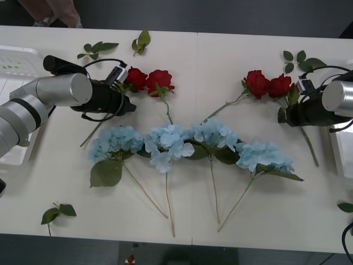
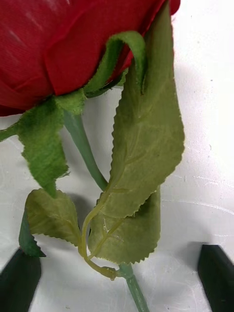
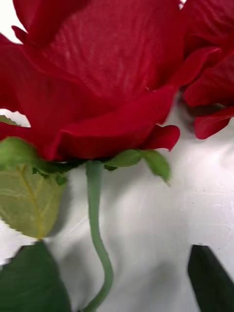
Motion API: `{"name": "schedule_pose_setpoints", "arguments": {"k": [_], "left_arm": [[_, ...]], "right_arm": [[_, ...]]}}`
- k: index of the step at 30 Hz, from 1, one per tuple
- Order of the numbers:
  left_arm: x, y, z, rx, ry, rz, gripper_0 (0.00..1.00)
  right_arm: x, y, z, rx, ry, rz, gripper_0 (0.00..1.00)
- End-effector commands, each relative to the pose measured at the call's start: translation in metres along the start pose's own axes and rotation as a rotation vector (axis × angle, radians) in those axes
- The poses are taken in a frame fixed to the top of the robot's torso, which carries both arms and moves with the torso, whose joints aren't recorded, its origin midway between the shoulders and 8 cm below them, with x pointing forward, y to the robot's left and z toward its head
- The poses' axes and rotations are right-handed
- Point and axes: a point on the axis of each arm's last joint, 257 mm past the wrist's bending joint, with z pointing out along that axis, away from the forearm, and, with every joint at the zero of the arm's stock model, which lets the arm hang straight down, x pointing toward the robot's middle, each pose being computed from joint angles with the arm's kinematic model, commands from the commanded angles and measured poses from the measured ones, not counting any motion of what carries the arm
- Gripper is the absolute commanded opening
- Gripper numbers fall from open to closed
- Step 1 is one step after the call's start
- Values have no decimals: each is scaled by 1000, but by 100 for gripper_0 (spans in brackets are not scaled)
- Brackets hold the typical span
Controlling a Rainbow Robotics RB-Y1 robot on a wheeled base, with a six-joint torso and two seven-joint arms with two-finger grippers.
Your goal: Put the red flowers into the right box and the blue flowers into the left box
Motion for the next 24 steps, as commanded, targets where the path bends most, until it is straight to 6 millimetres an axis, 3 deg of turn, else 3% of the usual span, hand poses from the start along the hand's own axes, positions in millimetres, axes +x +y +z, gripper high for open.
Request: {"name": "schedule_pose_setpoints", "arguments": {"k": [1, 2, 3, 6, 8, 16, 24], "left_arm": [[-21, 6, -6, -1, -35, -47, 31], [-20, 7, -6, 0, -33, -55, 25], [-18, 8, -6, 2, -32, -68, 13], [-19, 9, -6, -1, -34, -66, 4], [-19, 10, -6, -5, -36, -63, 0], [-21, 14, -7, -17, -43, -57, 0], [-28, 22, -12, -24, -64, -67, 0]], "right_arm": [[-23, 3, -8, -1, -38, 22, 29], [-21, 3, -7, 0, -36, 24, 20], [-21, 3, -7, -2, -36, 26, 8], [-21, 4, -7, -2, -35, 28, 0], [-21, 4, -7, -2, -34, 31, 0], [-32, 6, -15, -5, -25, 17, 0], [-64, 8, -51, -19, -61, -20, 0]]}}
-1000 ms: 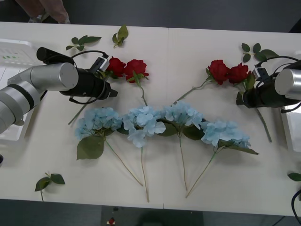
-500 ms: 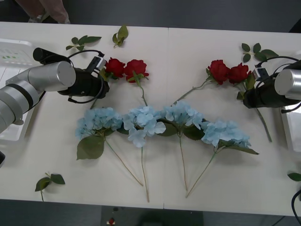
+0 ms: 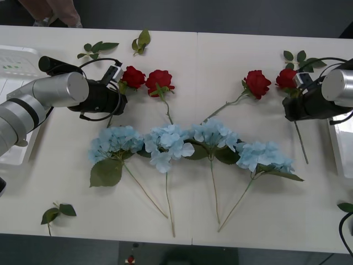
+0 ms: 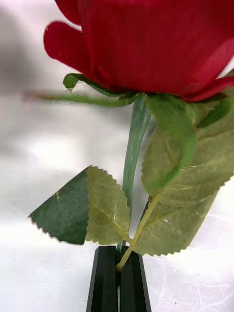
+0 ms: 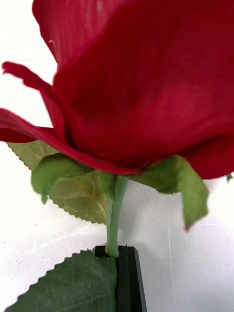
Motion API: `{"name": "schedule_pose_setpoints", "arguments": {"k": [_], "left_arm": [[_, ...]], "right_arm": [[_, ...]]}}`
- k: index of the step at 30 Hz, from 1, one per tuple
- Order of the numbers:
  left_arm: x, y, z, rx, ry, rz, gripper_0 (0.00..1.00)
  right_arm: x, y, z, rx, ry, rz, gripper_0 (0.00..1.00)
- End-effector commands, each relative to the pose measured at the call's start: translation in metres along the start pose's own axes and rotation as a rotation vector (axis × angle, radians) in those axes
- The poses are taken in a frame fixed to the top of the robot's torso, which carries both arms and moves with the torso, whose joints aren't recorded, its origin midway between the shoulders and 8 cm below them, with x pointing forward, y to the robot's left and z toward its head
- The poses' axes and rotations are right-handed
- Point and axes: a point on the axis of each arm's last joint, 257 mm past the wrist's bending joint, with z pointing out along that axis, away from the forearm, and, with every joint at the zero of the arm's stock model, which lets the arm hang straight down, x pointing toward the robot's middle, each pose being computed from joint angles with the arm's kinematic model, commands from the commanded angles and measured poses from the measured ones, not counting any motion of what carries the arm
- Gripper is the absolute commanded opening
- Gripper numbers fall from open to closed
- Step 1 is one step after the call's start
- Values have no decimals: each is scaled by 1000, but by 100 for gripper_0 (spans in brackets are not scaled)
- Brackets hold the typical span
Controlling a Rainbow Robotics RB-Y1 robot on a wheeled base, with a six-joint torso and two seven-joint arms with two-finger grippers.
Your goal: Put the red flowers into the right box and the blue flowers into the left box
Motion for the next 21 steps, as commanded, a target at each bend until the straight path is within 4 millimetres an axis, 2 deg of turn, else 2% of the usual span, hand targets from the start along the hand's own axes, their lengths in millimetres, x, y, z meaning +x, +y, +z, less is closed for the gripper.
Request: {"name": "schedule_pose_setpoints", "arguments": {"k": [1, 7, 11, 15, 21], "left_arm": [[-36, 11, -14, -12, -67, -12, 0], [-77, 10, -37, 26, -142, -45, 0], [-113, 7, -63, 71, -212, -81, 0], [-141, -6, -82, 117, -264, -82, 0], [-198, -41, -123, 206, -383, -59, 0]], "right_arm": [[-48, -5, -44, -3, -85, 3, 0], [-66, -9, -89, -26, -97, -3, 0], [-74, -22, -127, -27, -110, -1, 0], [-78, -38, -152, -20, -126, 9, 0], [-77, -77, -183, 15, -165, -35, 0]]}}
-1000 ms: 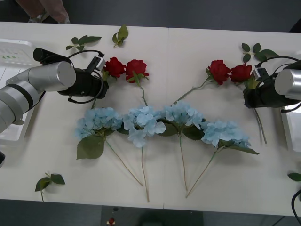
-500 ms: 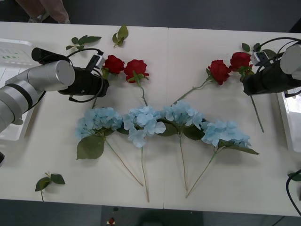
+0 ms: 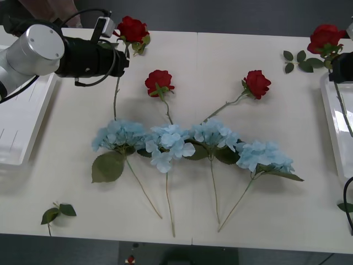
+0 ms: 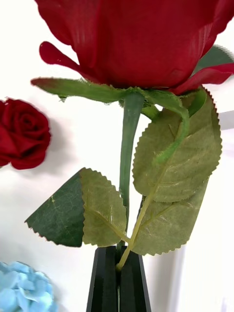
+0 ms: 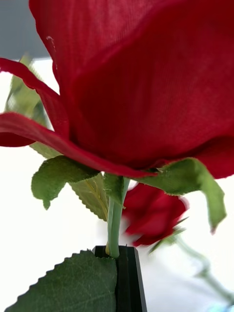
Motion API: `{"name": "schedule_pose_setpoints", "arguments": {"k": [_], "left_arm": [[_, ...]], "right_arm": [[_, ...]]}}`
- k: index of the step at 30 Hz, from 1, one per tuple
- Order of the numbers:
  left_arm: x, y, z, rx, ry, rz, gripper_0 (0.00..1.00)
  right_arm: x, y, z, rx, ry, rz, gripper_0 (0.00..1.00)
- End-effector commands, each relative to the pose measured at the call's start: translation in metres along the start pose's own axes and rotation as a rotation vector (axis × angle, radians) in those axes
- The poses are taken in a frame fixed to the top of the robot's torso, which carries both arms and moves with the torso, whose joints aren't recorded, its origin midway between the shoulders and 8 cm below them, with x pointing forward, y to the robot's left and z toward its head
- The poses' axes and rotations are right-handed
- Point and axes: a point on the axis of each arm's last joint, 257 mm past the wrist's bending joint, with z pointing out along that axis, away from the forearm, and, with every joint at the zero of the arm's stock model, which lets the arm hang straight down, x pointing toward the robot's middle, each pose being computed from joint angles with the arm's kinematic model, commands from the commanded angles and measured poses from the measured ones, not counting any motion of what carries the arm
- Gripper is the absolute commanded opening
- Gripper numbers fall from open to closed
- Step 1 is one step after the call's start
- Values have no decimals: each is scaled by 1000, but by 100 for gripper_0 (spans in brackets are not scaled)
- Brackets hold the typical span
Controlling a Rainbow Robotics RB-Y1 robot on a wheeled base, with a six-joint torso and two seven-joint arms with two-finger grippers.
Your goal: Put the red flowers into the right box and the blue flowers into the left box
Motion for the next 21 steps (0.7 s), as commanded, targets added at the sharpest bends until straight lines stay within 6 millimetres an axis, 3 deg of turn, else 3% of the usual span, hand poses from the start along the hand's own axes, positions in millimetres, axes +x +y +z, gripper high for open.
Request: {"name": "schedule_pose_setpoints", "arguments": {"k": [1, 6, 10, 16, 21], "left_arm": [[-83, -32, -25, 49, -142, 55, 0], [-125, -61, -51, 99, -246, 87, 0], [-155, -69, -82, 123, -306, 96, 0], [-181, -82, -110, 179, -365, 38, 0], [-205, -86, -119, 199, -456, -36, 0]], "right_arm": [[-22, -37, -39, 59, -81, -105, 0], [-9, -71, -53, 94, -91, -114, 0], [13, -99, -60, 130, -71, -78, 0], [45, -143, -74, 204, -31, -30, 0], [70, -171, -72, 251, -21, 9, 0]]}}
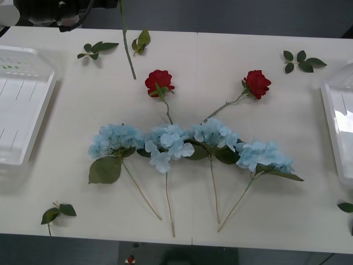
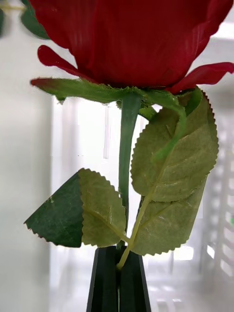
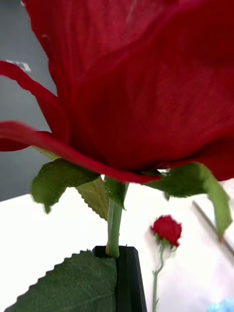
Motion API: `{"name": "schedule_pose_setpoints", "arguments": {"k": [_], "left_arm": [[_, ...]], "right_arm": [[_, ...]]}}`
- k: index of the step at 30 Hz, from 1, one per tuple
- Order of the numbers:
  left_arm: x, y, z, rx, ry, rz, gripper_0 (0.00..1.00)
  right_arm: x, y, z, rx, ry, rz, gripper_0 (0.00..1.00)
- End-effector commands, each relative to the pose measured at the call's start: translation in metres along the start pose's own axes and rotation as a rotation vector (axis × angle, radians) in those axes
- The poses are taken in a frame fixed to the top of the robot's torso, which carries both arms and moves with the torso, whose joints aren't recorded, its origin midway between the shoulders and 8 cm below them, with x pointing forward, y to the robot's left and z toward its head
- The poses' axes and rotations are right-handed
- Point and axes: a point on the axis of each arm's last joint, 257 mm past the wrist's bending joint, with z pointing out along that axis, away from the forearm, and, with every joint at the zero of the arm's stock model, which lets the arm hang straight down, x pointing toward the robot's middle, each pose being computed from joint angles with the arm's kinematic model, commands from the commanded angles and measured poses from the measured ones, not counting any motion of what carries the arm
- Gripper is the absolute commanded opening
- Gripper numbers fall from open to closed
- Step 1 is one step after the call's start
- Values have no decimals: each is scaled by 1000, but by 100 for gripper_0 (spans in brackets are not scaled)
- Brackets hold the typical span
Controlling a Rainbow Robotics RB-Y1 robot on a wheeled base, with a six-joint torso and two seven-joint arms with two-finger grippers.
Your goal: Put the red flowers into the right box and the blue flowers into the left box
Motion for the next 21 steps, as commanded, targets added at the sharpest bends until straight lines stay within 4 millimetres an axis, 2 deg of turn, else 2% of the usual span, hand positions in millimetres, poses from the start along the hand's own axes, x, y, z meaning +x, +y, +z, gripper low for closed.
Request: {"name": "schedule_pose_setpoints", "arguments": {"k": [1, 4, 11, 14, 21], "left_arm": [[-48, -16, -1, 12, -115, 0, 0], [-49, -22, 6, 20, -141, -14, 0], [-39, -61, 38, 90, -170, -42, 0], [-35, -88, 54, 135, -173, -36, 0], [-19, -164, 94, 264, -169, -64, 0]], "right_arm": [[0, -38, -12, 77, -44, -2, 0], [9, -48, -3, 97, -53, 17, 0], [23, -63, 31, 131, -71, 44, 0], [27, -68, 41, 146, -76, 50, 0], [36, -68, 68, 157, -93, 60, 0]]}}
